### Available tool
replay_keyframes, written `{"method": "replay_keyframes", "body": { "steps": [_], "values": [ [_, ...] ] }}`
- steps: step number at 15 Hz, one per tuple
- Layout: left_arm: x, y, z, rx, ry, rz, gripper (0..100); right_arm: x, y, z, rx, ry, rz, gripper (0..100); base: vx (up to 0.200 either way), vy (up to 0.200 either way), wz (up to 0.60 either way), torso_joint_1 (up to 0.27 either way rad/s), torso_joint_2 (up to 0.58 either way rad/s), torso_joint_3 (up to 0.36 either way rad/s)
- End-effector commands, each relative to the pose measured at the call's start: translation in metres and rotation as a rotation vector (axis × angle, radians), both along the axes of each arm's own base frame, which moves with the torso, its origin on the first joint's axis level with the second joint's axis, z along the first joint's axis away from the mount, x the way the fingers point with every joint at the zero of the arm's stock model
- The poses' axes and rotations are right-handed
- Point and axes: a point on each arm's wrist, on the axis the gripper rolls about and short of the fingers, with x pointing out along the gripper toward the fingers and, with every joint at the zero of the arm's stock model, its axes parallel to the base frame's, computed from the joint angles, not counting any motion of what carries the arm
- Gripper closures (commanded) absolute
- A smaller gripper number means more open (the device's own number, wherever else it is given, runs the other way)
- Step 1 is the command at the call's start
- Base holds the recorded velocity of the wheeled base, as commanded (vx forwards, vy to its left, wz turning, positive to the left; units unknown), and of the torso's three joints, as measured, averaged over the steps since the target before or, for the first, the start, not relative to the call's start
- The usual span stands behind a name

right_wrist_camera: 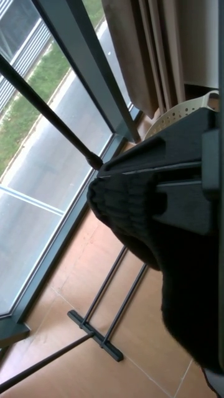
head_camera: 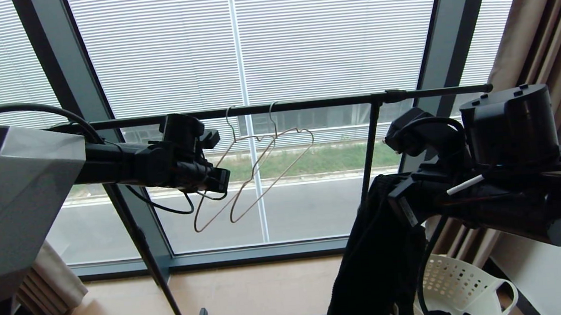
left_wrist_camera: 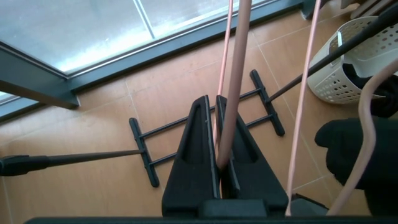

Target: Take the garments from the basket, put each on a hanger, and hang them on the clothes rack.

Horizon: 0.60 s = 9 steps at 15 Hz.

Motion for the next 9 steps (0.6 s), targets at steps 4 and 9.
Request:
{"method": "replay_keyframes", "body": {
  "steps": [4,9],
  "values": [
    [-0.005,0.001,0.014,-0.013,-0.028,0.001,100,0.0,0.001,-0.001,-0.004,0.004,0.001,100,0.0,0.0,0.0,0.0,0.0,0.0],
    [-0.007,0.0,0.02,-0.02,-0.051,-0.001,100,0.0,0.001,-0.002,-0.005,0.005,0.001,100,0.0,0.0,0.0,0.0,0.0,0.0]
  ]
}}
